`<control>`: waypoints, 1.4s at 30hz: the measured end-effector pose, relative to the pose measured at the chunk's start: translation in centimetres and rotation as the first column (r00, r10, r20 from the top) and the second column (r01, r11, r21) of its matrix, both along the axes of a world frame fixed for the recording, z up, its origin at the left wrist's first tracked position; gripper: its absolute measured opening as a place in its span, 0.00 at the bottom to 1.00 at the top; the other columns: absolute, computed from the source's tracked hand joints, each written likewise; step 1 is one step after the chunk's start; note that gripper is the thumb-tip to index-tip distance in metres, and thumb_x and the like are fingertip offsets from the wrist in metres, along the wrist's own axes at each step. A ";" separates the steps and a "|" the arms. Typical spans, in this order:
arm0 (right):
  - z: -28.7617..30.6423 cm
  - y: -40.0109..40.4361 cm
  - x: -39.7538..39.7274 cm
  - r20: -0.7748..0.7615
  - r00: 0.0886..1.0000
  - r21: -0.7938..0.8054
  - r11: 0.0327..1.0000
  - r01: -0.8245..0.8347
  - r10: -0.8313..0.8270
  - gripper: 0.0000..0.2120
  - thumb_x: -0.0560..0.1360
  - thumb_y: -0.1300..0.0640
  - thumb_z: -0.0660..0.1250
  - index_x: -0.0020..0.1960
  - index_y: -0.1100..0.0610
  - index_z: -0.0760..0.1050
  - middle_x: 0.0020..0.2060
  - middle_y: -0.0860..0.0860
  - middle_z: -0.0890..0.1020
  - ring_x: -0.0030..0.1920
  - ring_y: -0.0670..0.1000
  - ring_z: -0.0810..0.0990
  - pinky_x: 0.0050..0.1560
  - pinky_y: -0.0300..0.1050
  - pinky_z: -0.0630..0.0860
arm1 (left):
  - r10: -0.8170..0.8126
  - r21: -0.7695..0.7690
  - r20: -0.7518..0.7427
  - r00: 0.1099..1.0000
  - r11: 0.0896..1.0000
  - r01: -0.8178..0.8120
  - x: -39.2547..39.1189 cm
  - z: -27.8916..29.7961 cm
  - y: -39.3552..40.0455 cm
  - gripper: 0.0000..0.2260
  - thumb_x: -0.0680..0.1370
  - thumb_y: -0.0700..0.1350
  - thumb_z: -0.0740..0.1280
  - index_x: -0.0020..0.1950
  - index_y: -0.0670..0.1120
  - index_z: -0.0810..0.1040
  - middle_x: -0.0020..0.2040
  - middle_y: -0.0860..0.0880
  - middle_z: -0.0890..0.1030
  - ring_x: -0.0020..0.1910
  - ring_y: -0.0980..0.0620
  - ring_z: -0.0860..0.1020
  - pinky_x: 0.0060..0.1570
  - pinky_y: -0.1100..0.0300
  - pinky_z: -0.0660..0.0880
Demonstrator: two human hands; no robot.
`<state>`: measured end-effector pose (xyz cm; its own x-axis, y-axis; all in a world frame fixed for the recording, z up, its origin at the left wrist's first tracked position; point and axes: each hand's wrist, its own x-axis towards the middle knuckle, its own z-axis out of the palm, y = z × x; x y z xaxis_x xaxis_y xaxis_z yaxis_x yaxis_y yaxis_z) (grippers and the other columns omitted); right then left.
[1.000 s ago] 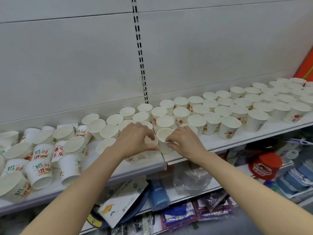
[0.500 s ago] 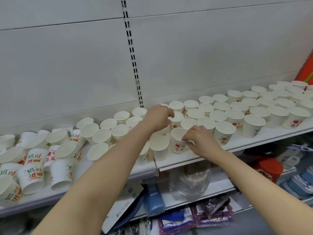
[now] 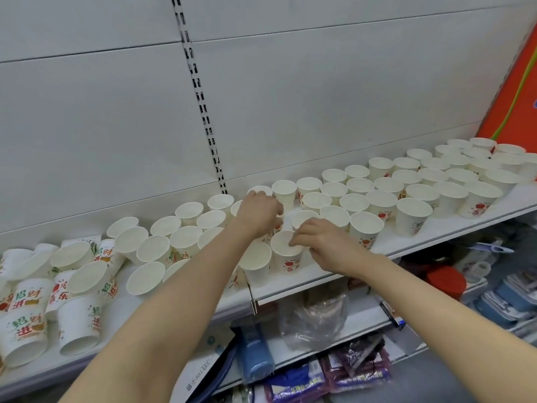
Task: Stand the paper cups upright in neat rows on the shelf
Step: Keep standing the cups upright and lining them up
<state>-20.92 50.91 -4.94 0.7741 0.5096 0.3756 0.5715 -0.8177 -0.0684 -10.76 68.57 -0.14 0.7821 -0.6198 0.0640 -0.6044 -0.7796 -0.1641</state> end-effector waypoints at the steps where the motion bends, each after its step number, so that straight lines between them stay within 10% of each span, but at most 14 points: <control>1: 0.2 -0.8 0.0 0.019 0.999 0.039 0.999 0.034 -0.035 0.22 0.65 0.71 0.65 0.54 0.54 0.81 0.49 0.49 0.82 0.51 0.54 0.75 0.49 0.48 0.73 | -0.002 -0.076 0.013 1.000 0.997 0.003 -0.6 0.6 0.4 0.11 0.79 0.53 0.63 0.57 0.53 0.80 0.54 0.50 0.81 0.57 0.46 0.74 0.58 0.52 0.65; 5: 1.0 -3.0 1.3 0.035 0.970 0.014 0.970 0.241 -0.242 0.21 0.63 0.70 0.69 0.52 0.53 0.81 0.44 0.48 0.83 0.48 0.57 0.76 0.45 0.50 0.73 | -0.103 -0.307 -0.005 0.995 0.947 0.096 -4.3 1.7 1.7 0.11 0.76 0.59 0.66 0.50 0.55 0.83 0.47 0.57 0.83 0.51 0.52 0.75 0.52 0.55 0.68; 10: 1.5 -1.5 3.0 -0.107 0.950 -0.203 0.942 0.267 -0.293 0.21 0.69 0.67 0.63 0.54 0.47 0.79 0.47 0.47 0.81 0.54 0.54 0.71 0.53 0.50 0.66 | -0.152 -0.001 -0.083 0.985 0.988 0.153 -7.1 1.1 1.3 0.14 0.74 0.61 0.69 0.56 0.58 0.80 0.52 0.57 0.80 0.56 0.52 0.70 0.59 0.55 0.62; 15: 1.9 -1.0 4.6 -0.190 0.906 -0.260 0.909 0.326 -0.379 0.12 0.71 0.59 0.61 0.31 0.50 0.63 0.31 0.47 0.66 0.44 0.58 0.71 0.50 0.50 0.67 | -0.103 -0.034 -0.026 0.994 0.994 0.102 -7.5 0.7 0.7 0.07 0.78 0.50 0.63 0.48 0.56 0.82 0.46 0.50 0.81 0.51 0.48 0.73 0.58 0.55 0.62; 19: 2.4 0.0 5.0 -0.229 0.901 -0.148 0.928 0.341 -0.367 0.09 0.73 0.56 0.62 0.34 0.50 0.70 0.33 0.48 0.76 0.41 0.54 0.72 0.51 0.48 0.64 | -0.065 -0.022 0.030 0.997 0.998 0.065 -7.4 0.0 -0.3 0.08 0.77 0.48 0.62 0.44 0.54 0.81 0.39 0.50 0.78 0.47 0.48 0.74 0.55 0.54 0.62; 27: 2.9 -0.2 5.1 -0.197 0.924 0.012 0.941 0.337 -0.328 0.13 0.73 0.57 0.68 0.58 0.50 0.79 0.54 0.49 0.81 0.57 0.53 0.76 0.53 0.49 0.74 | -0.005 -0.158 0.035 0.999 0.987 0.011 -8.0 -1.2 0.6 0.15 0.77 0.58 0.65 0.60 0.53 0.80 0.57 0.49 0.82 0.58 0.46 0.74 0.58 0.51 0.65; 34: 5.1 4.7 4.1 0.030 0.973 0.229 0.950 0.214 -0.227 0.07 0.74 0.58 0.68 0.51 0.53 0.82 0.45 0.50 0.84 0.48 0.55 0.78 0.45 0.48 0.72 | 0.043 -0.507 0.215 0.976 0.859 0.074 -10.6 -1.3 8.0 0.11 0.77 0.51 0.69 0.57 0.50 0.81 0.55 0.51 0.82 0.54 0.46 0.76 0.51 0.52 0.71; 42: 4.9 15.4 1.9 -0.046 0.999 0.141 0.990 0.022 -0.015 0.08 0.74 0.51 0.69 0.52 0.52 0.82 0.46 0.47 0.84 0.50 0.53 0.76 0.50 0.48 0.71 | 0.497 -0.526 -0.069 0.865 0.718 -0.455 -10.4 -1.1 24.5 0.10 0.77 0.48 0.67 0.57 0.54 0.81 0.54 0.54 0.82 0.55 0.50 0.76 0.51 0.53 0.74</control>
